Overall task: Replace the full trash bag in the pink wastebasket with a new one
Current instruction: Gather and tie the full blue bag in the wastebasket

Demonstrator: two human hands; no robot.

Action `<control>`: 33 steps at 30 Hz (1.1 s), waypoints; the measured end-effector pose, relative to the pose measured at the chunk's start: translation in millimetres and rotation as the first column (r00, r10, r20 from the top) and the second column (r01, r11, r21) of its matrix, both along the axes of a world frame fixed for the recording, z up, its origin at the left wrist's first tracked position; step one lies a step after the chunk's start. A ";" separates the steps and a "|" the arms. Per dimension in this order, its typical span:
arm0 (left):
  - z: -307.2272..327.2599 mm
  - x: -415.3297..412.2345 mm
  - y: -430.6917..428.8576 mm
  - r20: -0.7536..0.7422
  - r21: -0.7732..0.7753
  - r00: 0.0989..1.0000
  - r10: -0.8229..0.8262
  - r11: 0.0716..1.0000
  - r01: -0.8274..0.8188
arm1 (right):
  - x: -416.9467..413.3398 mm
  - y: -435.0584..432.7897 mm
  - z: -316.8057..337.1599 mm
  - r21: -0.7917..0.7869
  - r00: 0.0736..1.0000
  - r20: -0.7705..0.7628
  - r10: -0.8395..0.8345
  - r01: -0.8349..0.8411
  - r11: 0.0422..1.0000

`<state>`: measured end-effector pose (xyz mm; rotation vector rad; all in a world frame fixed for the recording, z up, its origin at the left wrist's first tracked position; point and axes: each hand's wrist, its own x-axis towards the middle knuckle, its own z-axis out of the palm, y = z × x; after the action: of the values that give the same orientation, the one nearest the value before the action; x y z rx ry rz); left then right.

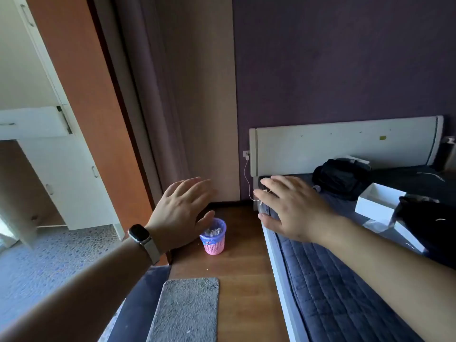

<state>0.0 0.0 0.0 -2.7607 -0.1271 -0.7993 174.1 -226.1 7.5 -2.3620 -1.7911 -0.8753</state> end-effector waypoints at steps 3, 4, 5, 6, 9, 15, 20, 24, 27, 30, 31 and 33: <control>-9.8 26.5 37.9 -0.008 -0.003 1.000 -0.004 1.000 0.004 | 25.5 36.6 -4.6 -0.019 1.000 0.003 -0.028 0.028 0.999; -15.4 36.2 52.9 -0.004 -0.007 1.000 -0.001 1.000 0.001 | 34.2 51.5 -6.8 -0.028 0.999 0.002 -0.039 0.039 0.999; -20.0 46.6 68.6 0.009 -0.022 1.000 -0.010 1.000 0.010 | 43.8 67.5 -8.1 -0.032 0.999 0.007 -0.038 0.038 0.999; -22.8 56.3 83.6 0.016 -0.037 1.000 -0.021 0.999 0.022 | 52.0 83.6 -7.6 -0.044 0.999 0.011 -0.040 0.041 0.998; -23.1 83.7 129.4 0.073 -0.054 0.997 -0.038 0.998 0.042 | 76.2 127.5 -4.2 -0.047 0.998 0.027 -0.052 0.053 0.997; -21.9 137.1 202.9 0.125 -0.052 0.989 -0.078 0.995 0.085 | 121.8 198.8 -11.5 -0.027 0.994 -0.052 -0.096 0.095 0.995; -35.1 186.4 234.9 0.126 -0.059 0.986 -0.110 0.991 0.118 | 167.2 231.4 -25.4 -0.023 0.990 -0.092 -0.107 0.106 0.994; -50.3 233.3 252.6 0.116 -0.059 0.986 -0.116 0.991 0.124 | 217.8 250.2 -40.7 -0.024 0.992 -0.096 -0.082 0.080 0.996; -61.7 275.5 266.2 0.081 -0.067 0.994 -0.079 0.994 0.085 | 264.7 264.4 -60.1 -0.021 0.991 -0.124 -0.052 0.050 0.999; -72.5 323.4 276.8 0.032 -0.070 0.999 -0.033 0.997 0.036 | 320.0 277.2 -81.2 -0.029 0.985 -0.170 -0.040 0.036 0.999; -75.9 340.1 278.7 0.012 -0.072 1.000 -0.021 0.997 0.022 | 339.2 280.5 -85.9 -0.041 0.982 -0.183 -0.039 0.032 0.999; -81.3 372.7 280.5 -0.016 -0.082 1.000 0.002 0.997 -0.003 | 375.9 287.2 -90.0 -0.053 0.979 -0.203 -0.013 0.002 0.999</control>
<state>372.7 280.5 -81.3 -2.8420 -0.1637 -0.7886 550.0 61.1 -82.5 -2.3915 -1.7460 -0.5694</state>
